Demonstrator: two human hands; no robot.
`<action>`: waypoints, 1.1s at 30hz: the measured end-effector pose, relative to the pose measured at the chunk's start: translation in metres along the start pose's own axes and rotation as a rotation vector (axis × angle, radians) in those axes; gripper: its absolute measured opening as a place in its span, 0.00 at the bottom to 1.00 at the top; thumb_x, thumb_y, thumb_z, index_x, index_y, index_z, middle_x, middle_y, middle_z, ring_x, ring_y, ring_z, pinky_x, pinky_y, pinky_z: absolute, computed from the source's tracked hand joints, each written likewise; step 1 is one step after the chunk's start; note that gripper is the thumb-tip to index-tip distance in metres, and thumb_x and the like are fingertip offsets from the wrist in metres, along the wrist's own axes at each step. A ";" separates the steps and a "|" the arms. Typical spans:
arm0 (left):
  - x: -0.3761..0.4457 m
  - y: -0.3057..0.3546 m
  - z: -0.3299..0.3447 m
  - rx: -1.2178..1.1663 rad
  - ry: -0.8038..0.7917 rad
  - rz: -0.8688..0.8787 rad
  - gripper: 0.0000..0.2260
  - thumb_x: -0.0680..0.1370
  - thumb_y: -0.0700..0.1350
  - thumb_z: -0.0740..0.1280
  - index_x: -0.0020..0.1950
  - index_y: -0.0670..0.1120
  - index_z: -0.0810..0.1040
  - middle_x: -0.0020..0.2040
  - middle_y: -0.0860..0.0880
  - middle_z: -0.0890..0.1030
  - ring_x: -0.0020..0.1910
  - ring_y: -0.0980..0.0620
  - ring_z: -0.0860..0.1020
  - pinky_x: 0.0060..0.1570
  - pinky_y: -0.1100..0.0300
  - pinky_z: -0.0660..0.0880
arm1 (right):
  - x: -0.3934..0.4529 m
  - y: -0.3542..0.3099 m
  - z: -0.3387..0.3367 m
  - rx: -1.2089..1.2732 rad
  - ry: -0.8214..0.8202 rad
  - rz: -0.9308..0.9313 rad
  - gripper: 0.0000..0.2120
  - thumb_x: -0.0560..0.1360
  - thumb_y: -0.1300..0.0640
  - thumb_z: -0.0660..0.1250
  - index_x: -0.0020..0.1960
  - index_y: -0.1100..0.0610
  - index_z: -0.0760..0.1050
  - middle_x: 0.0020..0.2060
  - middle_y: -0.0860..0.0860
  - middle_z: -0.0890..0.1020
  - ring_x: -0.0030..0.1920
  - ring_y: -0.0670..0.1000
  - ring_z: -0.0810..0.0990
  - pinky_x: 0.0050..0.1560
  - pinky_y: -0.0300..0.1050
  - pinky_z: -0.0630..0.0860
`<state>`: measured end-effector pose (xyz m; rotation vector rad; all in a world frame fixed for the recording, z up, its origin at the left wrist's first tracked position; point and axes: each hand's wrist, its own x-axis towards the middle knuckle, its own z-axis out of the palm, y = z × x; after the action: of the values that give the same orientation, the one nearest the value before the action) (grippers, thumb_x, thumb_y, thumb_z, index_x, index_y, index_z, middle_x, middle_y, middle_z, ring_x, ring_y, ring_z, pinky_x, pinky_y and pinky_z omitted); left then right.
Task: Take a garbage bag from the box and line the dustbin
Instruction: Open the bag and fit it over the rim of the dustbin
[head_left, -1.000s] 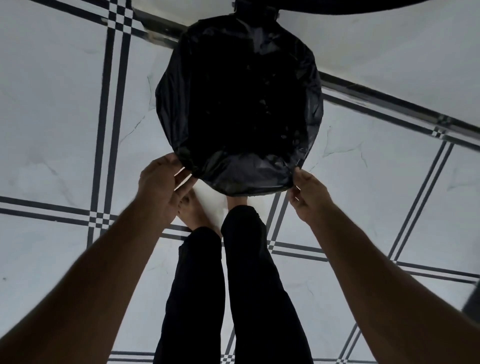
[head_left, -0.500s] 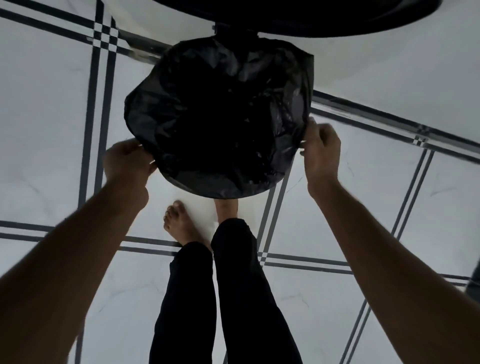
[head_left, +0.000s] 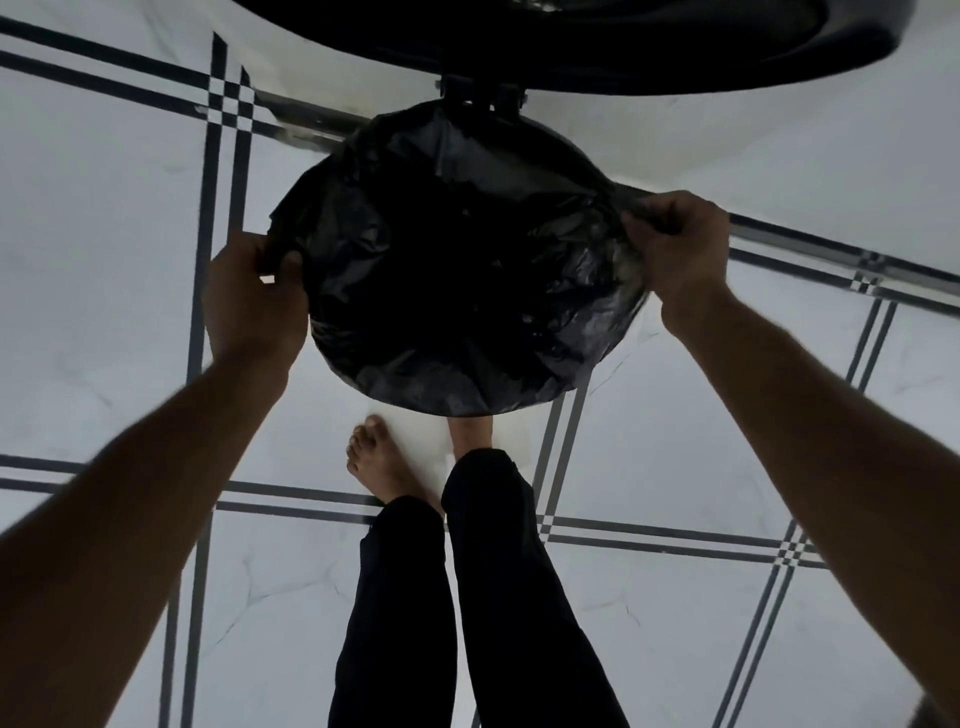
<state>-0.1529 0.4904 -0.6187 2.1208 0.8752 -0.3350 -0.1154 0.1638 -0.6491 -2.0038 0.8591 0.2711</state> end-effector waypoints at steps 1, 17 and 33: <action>0.003 -0.004 0.004 0.014 0.011 0.000 0.09 0.78 0.45 0.65 0.55 0.44 0.78 0.49 0.51 0.80 0.48 0.49 0.79 0.48 0.57 0.73 | 0.005 0.002 -0.001 -0.035 0.030 0.018 0.13 0.70 0.63 0.73 0.36 0.48 0.74 0.33 0.43 0.79 0.32 0.40 0.75 0.39 0.39 0.75; 0.035 0.003 0.001 -0.051 -0.101 0.045 0.09 0.73 0.43 0.68 0.39 0.57 0.82 0.41 0.54 0.84 0.45 0.56 0.81 0.54 0.58 0.78 | 0.040 -0.058 0.032 0.311 -0.352 0.280 0.08 0.76 0.62 0.65 0.51 0.63 0.81 0.40 0.57 0.83 0.36 0.54 0.82 0.37 0.44 0.79; 0.081 0.054 0.042 -0.077 -0.176 0.187 0.12 0.79 0.54 0.64 0.45 0.48 0.82 0.39 0.46 0.78 0.40 0.52 0.76 0.42 0.62 0.69 | 0.051 -0.076 0.062 0.204 -0.314 0.211 0.07 0.74 0.62 0.72 0.38 0.54 0.80 0.34 0.52 0.82 0.31 0.49 0.81 0.36 0.43 0.80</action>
<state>-0.0546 0.4732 -0.6548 2.0479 0.5746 -0.3783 -0.0190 0.2166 -0.6584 -1.6292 0.8581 0.5781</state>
